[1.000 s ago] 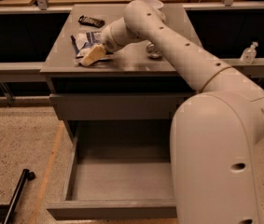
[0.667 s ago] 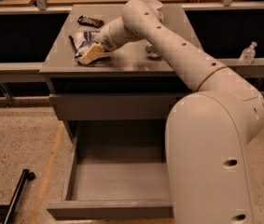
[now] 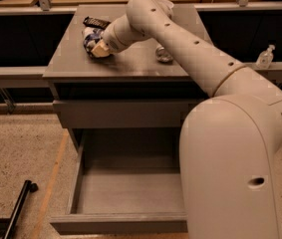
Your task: Place blue chip bag into middle drawer
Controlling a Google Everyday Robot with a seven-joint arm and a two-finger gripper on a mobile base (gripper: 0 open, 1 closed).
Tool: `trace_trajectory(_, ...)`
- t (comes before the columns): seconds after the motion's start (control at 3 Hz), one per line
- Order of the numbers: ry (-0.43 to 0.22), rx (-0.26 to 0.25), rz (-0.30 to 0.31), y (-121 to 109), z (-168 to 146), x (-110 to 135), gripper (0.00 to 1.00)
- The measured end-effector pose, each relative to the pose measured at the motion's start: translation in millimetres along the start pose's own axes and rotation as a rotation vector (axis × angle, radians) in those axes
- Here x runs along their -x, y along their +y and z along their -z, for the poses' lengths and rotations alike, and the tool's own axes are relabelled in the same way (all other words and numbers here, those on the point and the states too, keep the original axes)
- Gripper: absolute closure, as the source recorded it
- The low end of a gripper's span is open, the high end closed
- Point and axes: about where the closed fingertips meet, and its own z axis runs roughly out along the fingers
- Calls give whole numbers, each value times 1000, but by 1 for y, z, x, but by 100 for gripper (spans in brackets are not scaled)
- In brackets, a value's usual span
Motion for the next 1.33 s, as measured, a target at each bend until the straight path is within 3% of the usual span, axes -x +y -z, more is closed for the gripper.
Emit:
trace_trajectory(0.33, 31, -16, 19, 13, 28, 9, 100)
trace_trajectory(0.67, 80, -4, 68, 40, 67, 17, 100)
trace_trajectory(1.33, 78, 135, 179, 106, 160, 15, 100)
